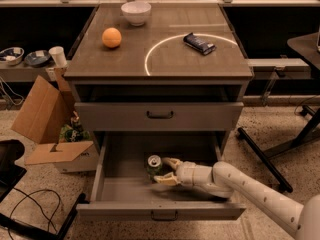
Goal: Pick green can from middle drawer and place on counter
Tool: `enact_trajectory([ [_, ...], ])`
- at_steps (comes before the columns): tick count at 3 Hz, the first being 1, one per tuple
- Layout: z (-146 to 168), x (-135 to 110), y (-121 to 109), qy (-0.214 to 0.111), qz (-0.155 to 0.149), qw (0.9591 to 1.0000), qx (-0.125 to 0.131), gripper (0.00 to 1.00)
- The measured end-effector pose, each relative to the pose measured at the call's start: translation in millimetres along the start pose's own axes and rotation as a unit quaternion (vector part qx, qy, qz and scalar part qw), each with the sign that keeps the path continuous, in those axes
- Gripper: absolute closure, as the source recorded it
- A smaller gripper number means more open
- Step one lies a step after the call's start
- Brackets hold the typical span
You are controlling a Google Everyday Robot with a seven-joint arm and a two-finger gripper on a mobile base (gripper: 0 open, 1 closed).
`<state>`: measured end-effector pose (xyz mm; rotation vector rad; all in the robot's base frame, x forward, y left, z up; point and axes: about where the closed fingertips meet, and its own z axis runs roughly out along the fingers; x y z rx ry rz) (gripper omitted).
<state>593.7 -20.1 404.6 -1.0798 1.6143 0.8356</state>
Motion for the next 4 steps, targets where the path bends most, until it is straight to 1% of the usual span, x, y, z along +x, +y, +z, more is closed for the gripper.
enact_trajectory([
  [1, 9, -16, 7, 0.005, -0.003, 0.9999, -0.009, 0.00],
  [2, 9, -16, 7, 0.005, -0.003, 0.9999, -0.009, 0.00],
  [3, 15, -16, 3, -0.016, -0.008, 0.9997, -0.014, 0.00],
  [4, 33, -17, 4, -0.031, -0.019, 0.9987, -0.035, 0.19],
])
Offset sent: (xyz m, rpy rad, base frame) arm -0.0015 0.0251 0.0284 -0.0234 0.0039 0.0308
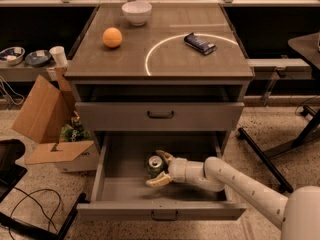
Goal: Pick green can from middle drawer and place on counter
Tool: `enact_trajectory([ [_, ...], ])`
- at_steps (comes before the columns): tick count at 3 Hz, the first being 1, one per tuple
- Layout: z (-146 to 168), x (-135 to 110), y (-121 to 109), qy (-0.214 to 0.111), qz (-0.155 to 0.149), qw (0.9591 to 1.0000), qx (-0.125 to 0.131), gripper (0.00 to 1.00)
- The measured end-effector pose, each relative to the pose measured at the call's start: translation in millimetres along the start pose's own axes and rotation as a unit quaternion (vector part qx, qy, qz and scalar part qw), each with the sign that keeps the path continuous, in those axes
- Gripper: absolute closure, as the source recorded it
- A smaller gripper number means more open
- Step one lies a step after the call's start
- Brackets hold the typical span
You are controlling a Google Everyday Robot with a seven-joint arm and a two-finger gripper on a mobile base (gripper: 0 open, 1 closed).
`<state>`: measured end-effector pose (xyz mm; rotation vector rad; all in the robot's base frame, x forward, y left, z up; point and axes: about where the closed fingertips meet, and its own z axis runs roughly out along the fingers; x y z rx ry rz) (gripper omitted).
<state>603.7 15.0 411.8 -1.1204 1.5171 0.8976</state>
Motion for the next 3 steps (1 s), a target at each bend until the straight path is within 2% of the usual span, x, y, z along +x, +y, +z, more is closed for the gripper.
enact_trajectory([
  [2, 0, -1, -1, -0.001, 0.000, 1.0000, 0.000, 0.64],
  [3, -6, -11, 3, 0.005, -0.003, 1.0000, -0.003, 0.95],
])
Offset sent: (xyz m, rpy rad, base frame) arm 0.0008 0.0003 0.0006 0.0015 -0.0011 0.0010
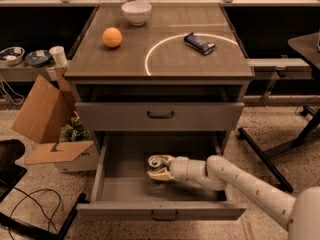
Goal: Pick green can from middle drawer and place on counter
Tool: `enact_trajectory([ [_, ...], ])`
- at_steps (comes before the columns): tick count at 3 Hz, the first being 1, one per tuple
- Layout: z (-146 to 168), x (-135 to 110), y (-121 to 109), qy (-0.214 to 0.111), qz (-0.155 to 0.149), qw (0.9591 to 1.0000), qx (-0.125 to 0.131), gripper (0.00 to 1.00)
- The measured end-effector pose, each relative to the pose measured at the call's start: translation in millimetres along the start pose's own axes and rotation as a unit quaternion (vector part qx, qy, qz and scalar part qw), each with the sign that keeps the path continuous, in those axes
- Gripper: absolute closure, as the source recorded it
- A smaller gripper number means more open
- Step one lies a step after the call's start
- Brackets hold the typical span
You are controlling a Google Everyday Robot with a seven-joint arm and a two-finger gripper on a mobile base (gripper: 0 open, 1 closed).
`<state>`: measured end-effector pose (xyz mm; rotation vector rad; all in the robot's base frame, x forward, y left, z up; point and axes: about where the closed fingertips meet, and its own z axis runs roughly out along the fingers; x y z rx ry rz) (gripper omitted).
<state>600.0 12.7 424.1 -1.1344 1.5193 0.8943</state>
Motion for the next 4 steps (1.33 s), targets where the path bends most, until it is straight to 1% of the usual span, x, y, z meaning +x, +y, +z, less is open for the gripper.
enact_trajectory([
  [1, -47, -49, 20, 0.015, -0.020, 0.9997, 0.001, 1.00],
  [2, -100, -123, 46, 0.015, -0.021, 0.9995, -0.019, 1.00],
  [3, -139, -210, 54, 0.022, -0.030, 0.9986, -0.036, 1.00],
  [4, -156, -302, 40, 0.024, -0.058, 0.9972, -0.039, 1.00],
])
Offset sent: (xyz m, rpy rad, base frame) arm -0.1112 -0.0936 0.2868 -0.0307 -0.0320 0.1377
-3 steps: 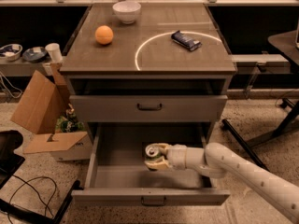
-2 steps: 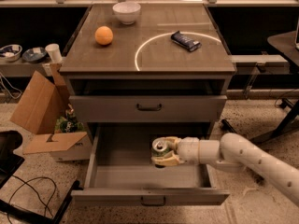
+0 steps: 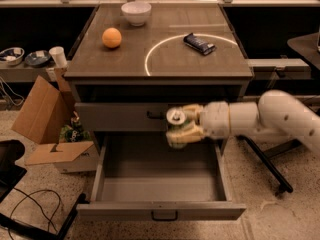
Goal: Pick green can from middle drawer and place on counter
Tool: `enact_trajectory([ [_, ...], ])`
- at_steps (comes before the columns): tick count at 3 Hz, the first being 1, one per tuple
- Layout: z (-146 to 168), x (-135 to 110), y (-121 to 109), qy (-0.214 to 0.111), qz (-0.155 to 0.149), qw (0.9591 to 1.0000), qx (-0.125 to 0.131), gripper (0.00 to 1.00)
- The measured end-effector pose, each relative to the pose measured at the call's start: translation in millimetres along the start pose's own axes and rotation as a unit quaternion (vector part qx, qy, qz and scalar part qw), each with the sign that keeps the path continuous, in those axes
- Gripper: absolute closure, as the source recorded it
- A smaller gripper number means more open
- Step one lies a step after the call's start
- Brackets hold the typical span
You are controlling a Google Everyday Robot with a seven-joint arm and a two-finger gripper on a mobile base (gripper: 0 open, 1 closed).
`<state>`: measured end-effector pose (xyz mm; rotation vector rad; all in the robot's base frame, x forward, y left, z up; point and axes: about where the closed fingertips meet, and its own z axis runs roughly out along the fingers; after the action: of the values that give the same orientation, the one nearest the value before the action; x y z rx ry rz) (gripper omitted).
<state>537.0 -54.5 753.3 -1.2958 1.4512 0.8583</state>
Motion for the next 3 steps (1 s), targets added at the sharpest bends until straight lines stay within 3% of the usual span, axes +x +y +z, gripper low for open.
enact_trajectory([
  [1, -11, -110, -61, -0.037, -0.054, 0.9976, 0.024, 1.00],
  [2, -14, -156, -101, -0.071, -0.076, 0.9935, 0.048, 1.00],
  [3, -5, -176, -142, -0.086, -0.072, 0.9917, 0.062, 1.00],
])
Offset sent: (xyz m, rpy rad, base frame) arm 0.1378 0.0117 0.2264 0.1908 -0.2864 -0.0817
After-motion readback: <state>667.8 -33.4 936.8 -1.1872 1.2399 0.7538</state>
